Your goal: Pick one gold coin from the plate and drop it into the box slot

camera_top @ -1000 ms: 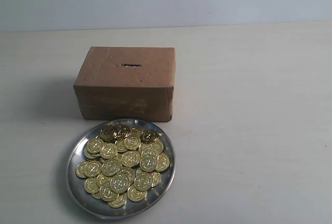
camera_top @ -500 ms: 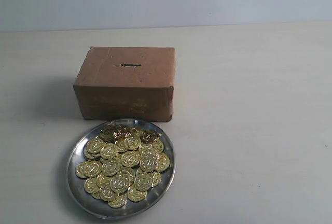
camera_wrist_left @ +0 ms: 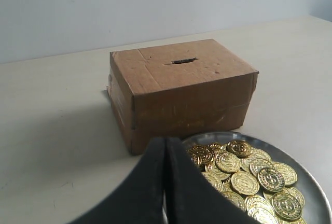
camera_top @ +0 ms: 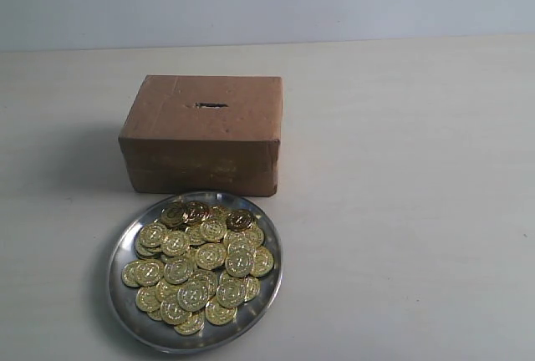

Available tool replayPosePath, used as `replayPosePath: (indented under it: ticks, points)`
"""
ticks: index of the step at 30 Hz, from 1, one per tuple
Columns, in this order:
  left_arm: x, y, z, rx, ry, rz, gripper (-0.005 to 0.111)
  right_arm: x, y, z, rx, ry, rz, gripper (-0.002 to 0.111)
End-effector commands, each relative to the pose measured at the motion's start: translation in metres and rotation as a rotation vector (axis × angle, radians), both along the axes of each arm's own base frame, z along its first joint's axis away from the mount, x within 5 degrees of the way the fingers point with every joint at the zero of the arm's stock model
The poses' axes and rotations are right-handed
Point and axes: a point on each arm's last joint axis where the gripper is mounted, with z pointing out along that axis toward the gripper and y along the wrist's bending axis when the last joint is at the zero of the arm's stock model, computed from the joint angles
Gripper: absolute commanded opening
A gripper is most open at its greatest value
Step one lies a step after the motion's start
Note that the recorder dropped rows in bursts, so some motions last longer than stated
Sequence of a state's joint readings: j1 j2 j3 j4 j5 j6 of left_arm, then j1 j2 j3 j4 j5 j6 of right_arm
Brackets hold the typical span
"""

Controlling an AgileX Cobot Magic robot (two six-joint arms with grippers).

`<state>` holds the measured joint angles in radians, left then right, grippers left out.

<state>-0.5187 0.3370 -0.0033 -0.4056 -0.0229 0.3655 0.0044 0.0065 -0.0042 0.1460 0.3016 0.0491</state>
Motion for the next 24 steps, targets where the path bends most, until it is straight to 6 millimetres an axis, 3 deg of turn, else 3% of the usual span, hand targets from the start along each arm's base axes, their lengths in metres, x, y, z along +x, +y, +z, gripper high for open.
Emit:
replayPosePath:
  ticks: [1,9,24]
  points:
    - [0.0,0.0,-0.001,-0.001,0.002,0.001,0.0,0.0,0.0,0.0,0.009,-0.013,-0.007,0.0]
    - [-0.001,0.002,0.0,-0.001,-0.013,0.01,0.0,0.0,0.0,0.0,0.009,-0.013,-0.007,0.0]
    - [-0.017,0.028,0.007,-0.018,-0.165,0.305,0.0,0.0,0.0,0.0,0.009,-0.013,-0.007,0.0]
